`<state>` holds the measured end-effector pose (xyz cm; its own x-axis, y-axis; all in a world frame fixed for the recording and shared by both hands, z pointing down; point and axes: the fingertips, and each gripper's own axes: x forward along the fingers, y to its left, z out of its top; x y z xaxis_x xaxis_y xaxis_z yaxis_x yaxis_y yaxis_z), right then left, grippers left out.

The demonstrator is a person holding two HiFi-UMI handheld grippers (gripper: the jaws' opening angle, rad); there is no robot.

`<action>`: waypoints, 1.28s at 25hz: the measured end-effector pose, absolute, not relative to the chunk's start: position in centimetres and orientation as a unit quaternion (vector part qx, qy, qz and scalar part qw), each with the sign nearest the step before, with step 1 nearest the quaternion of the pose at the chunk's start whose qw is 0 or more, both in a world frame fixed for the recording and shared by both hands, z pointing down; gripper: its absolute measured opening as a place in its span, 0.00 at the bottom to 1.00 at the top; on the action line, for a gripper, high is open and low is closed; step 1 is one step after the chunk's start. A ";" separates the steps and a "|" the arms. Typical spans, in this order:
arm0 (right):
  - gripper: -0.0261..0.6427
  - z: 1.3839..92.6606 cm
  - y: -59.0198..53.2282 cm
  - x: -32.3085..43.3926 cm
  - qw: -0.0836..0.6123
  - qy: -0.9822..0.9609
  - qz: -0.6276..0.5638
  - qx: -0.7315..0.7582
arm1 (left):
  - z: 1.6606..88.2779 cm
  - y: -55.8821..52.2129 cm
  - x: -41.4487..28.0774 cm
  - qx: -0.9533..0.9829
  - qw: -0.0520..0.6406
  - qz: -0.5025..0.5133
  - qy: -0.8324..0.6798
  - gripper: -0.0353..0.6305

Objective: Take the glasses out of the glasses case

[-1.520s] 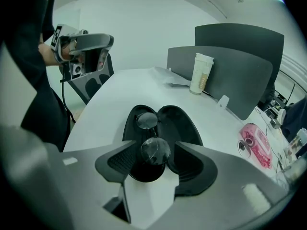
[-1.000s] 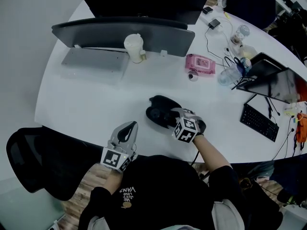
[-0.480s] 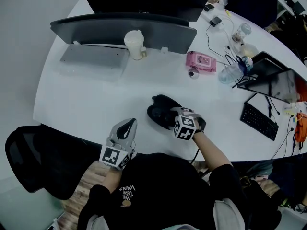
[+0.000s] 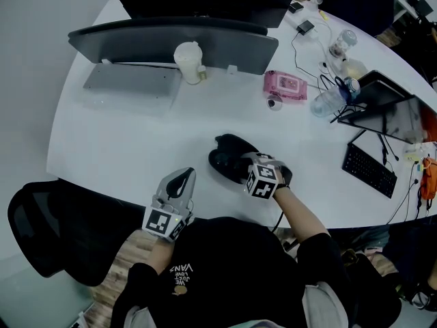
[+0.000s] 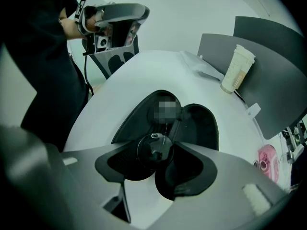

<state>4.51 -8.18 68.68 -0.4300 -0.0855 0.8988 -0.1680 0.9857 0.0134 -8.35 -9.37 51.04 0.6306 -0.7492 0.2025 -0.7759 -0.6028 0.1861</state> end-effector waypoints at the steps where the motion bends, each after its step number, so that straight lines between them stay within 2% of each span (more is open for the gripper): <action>1: 0.39 68.7 -8.2 4.5 0.527 -0.846 0.040 0.076 | 51.1 -9.4 -8.3 0.894 0.130 0.052 -0.426 0.05; 32: 0.38 68.0 -8.3 5.1 0.496 -0.861 0.046 0.102 | 51.4 -9.2 -7.9 0.895 0.133 0.055 -0.423 0.05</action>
<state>5.13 -8.30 68.04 -0.4872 -0.1302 0.8635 -0.2217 0.9749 0.0219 -7.94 -9.25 51.37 0.6369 -0.7416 0.2105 -0.7708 -0.6074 0.1921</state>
